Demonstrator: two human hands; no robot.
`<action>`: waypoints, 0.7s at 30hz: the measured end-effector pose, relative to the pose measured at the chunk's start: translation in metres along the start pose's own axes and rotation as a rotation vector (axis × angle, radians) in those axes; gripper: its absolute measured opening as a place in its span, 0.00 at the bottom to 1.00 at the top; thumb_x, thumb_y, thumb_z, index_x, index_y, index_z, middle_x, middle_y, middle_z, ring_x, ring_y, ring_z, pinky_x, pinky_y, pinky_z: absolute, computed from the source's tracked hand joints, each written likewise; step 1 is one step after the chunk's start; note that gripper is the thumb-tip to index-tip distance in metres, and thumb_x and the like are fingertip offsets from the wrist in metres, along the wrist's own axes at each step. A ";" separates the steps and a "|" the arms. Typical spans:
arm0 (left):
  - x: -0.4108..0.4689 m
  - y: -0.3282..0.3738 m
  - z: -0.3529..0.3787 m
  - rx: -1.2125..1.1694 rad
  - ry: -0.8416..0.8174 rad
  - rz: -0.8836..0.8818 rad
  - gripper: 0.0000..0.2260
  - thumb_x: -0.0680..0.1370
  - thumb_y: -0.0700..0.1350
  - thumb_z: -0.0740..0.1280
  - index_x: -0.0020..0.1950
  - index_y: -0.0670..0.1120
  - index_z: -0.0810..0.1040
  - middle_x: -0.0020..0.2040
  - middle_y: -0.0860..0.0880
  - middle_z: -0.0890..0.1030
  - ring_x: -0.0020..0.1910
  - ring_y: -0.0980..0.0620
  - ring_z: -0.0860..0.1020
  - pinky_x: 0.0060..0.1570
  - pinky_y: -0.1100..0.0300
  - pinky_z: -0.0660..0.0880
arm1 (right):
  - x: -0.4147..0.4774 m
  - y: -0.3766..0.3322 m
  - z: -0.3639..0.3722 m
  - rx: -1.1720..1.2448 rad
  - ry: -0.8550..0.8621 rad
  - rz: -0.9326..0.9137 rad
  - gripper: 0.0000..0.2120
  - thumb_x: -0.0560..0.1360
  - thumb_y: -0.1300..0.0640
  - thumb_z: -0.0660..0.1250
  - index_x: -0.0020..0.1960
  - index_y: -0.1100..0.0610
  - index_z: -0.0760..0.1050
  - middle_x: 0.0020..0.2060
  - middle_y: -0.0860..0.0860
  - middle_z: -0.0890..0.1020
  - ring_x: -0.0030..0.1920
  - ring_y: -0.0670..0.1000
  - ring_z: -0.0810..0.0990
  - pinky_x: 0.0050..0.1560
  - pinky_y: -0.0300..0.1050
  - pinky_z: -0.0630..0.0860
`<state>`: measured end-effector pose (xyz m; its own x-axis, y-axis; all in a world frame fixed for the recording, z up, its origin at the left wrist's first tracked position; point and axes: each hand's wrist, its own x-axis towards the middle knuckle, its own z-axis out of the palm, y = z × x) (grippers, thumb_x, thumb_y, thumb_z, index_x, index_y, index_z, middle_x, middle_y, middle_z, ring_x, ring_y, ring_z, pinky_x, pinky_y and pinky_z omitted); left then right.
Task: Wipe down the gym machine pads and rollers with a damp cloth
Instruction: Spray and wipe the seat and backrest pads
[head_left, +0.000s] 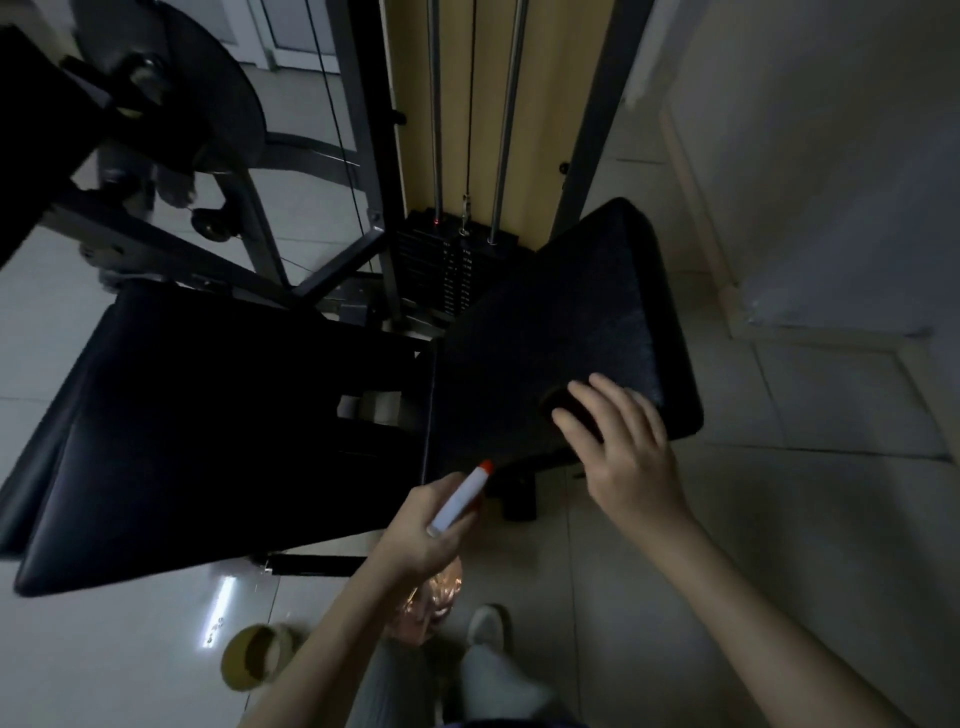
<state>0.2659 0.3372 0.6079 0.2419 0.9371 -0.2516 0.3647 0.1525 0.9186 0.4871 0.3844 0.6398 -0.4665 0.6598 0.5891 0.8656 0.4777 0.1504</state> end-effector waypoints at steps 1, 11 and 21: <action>-0.003 0.003 0.007 -0.010 -0.001 0.038 0.07 0.71 0.50 0.63 0.48 0.53 0.74 0.41 0.52 0.76 0.37 0.56 0.76 0.40 0.61 0.74 | 0.003 0.007 -0.008 0.018 0.034 0.036 0.12 0.79 0.66 0.57 0.57 0.58 0.76 0.58 0.61 0.79 0.63 0.61 0.73 0.62 0.57 0.68; -0.009 0.030 0.058 0.070 0.012 0.238 0.08 0.73 0.50 0.63 0.42 0.46 0.72 0.37 0.49 0.75 0.34 0.51 0.74 0.34 0.53 0.73 | 0.024 0.065 -0.026 0.550 -0.017 0.583 0.19 0.77 0.54 0.55 0.59 0.64 0.75 0.59 0.59 0.76 0.60 0.52 0.73 0.61 0.25 0.61; -0.026 0.056 0.108 0.007 0.227 0.304 0.04 0.75 0.50 0.63 0.43 0.51 0.70 0.38 0.53 0.73 0.35 0.51 0.74 0.35 0.49 0.71 | 0.021 0.069 -0.019 0.649 -0.016 0.535 0.19 0.77 0.55 0.55 0.60 0.65 0.73 0.60 0.60 0.74 0.60 0.48 0.71 0.57 0.20 0.59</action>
<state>0.3772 0.2873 0.6330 0.1346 0.9851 0.1071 0.3129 -0.1448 0.9387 0.5402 0.4201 0.6782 -0.0299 0.8980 0.4389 0.6968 0.3336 -0.6350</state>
